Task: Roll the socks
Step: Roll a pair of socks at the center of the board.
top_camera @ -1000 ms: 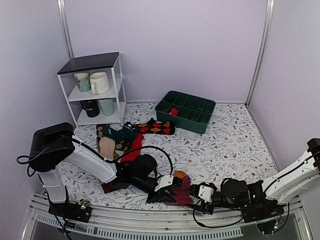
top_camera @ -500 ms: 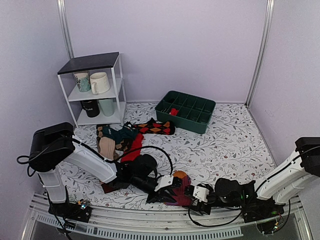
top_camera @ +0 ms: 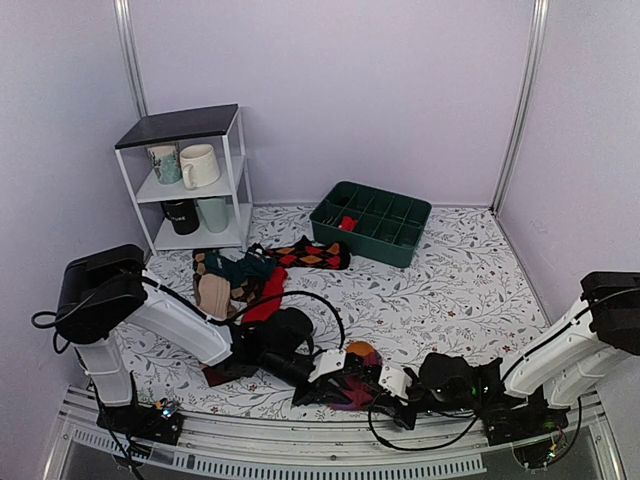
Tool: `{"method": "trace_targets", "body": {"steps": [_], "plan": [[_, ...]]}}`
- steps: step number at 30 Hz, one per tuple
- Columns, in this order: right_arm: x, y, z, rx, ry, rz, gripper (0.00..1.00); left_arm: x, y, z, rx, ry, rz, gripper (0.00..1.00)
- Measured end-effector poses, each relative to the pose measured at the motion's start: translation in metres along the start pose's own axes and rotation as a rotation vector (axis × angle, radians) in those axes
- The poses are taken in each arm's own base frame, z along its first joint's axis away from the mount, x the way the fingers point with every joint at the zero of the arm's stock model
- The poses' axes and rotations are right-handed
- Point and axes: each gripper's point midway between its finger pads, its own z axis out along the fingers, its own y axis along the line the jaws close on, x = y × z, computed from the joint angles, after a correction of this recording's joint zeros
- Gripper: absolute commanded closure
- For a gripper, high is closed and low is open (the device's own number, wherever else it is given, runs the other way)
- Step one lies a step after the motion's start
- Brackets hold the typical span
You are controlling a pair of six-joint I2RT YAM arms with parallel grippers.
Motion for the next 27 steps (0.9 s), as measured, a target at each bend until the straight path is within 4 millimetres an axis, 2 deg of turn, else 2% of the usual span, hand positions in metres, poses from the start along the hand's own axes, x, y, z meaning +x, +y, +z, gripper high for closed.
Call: {"method": "trace_targets", "body": {"steps": [1, 5, 8, 10, 13, 15, 17, 24, 27], "plan": [[0.000, 0.000, 0.000, -0.004, 0.002, 0.017, 0.95, -0.001, 0.001, -0.001, -0.009, -0.001, 0.002, 0.56], [-0.004, -0.003, 0.003, -0.021, 0.008, 0.095, 0.96, 0.003, 0.009, -0.011, -0.100, 0.021, 0.020, 0.54], [-0.003, -0.005, 0.004, -0.045, 0.020, 0.162, 0.96, 0.007, 0.005, -0.034, -0.209, 0.026, 0.100, 0.53], [-0.003, -0.007, 0.004, -0.070, 0.027, 0.217, 0.96, -0.002, -0.006, -0.053, -0.258, -0.017, 0.189, 0.59], [-0.002, -0.010, 0.005, -0.118, 0.047, 0.313, 0.96, -0.024, -0.013, -0.068, -0.296, -0.091, 0.294, 0.58], [-0.003, -0.011, 0.007, -0.160, 0.065, 0.377, 0.96, -0.034, -0.014, -0.069, -0.316, -0.119, 0.346, 0.55], [-0.004, -0.011, 0.010, -0.197, 0.081, 0.432, 0.96, -0.032, -0.017, -0.063, -0.316, -0.113, 0.387, 0.55], [-0.003, -0.006, 0.020, -0.307, 0.139, 0.576, 0.96, 0.006, -0.014, -0.034, -0.296, 0.014, 0.447, 0.52], [-0.004, -0.004, 0.020, -0.327, 0.146, 0.597, 0.96, 0.007, -0.011, -0.034, -0.312, 0.017, 0.464, 0.51]]}}
